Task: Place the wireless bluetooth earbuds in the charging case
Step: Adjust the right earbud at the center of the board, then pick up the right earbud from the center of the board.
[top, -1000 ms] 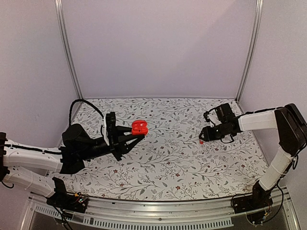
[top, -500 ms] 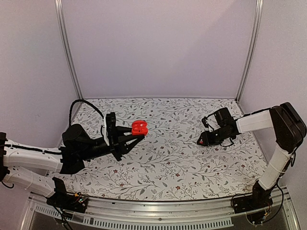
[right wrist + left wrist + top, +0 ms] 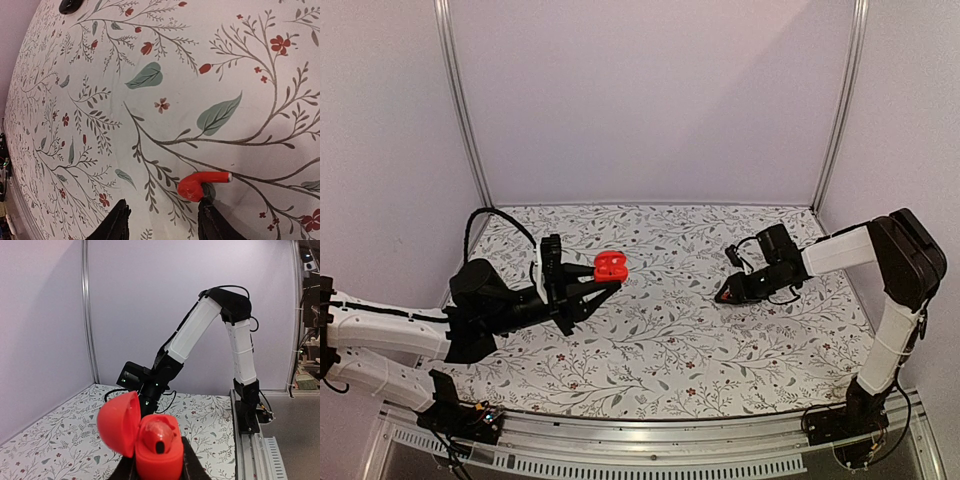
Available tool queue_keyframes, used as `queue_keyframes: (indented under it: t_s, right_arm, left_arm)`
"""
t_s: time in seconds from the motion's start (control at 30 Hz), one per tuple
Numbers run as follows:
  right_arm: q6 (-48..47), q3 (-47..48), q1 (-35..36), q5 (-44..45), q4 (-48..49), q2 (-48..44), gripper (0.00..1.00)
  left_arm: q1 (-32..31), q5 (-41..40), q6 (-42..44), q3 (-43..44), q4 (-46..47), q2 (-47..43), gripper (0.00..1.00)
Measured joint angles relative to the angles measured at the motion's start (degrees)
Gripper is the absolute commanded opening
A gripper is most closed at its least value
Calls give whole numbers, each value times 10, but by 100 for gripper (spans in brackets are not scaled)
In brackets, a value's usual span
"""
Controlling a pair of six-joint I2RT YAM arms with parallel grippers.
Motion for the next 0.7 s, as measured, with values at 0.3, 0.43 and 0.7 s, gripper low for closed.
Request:
queue_keyframes:
  t_s: [0.3, 0.43, 0.7]
  right_arm:
    - [-12, 75, 24, -54, -15, 56, 45]
    - [-25, 119, 33, -64, -30, 67, 44]
    - [-87, 193, 35, 37, -131, 50, 42]
  left_arm:
    - [3, 0, 0, 0, 0, 0, 0]
    - [4, 0, 0, 0, -1, 0, 0]
    - [7, 0, 0, 0, -12, 0, 0]
